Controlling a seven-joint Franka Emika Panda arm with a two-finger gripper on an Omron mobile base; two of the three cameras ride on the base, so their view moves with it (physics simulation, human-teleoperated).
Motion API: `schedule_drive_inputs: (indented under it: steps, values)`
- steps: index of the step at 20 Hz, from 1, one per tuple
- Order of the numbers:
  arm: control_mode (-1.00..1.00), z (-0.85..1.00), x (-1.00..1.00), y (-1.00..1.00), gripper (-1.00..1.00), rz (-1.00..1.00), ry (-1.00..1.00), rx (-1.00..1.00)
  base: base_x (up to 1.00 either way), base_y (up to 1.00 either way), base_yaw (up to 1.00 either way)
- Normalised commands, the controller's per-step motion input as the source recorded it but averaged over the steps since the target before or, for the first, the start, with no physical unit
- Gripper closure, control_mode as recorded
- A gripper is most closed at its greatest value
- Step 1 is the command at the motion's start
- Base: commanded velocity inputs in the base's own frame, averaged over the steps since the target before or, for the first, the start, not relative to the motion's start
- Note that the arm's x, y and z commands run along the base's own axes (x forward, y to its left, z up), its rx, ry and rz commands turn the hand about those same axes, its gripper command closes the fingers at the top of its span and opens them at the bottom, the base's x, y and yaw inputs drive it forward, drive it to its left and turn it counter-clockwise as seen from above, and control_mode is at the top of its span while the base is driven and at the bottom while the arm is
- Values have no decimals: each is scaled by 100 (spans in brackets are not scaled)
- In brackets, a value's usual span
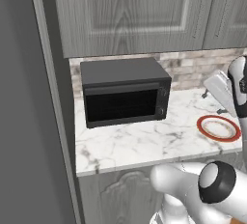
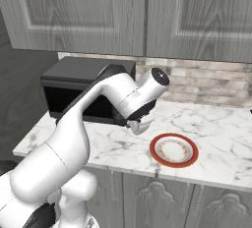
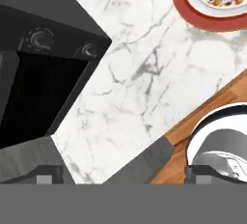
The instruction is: Pick up the bagel from the plate, place it on the toaster oven rack, close the door, and set the timer.
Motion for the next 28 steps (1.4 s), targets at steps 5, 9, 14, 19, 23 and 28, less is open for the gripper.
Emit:
schedule_drive_inputs:
  steps: [5,9,14,19,23,28]
  values:
    - [-100,-35,-38,30,-100,15,-43,-5,0,0,0]
    - [-100,-35,-3,53,-100,15,-49,-6,0,0,0]
    - [-100,-17,28,31,-100,18,-40,-6,0,0,0]
    - [-100,0,63,0,-100,14,-9,0,0,0,0]
    - [-100,0,52,0,-100,7,0,-5,0,0,0]
    - [-100,0,28,-1,-100,3,9,-21,0,0,0]
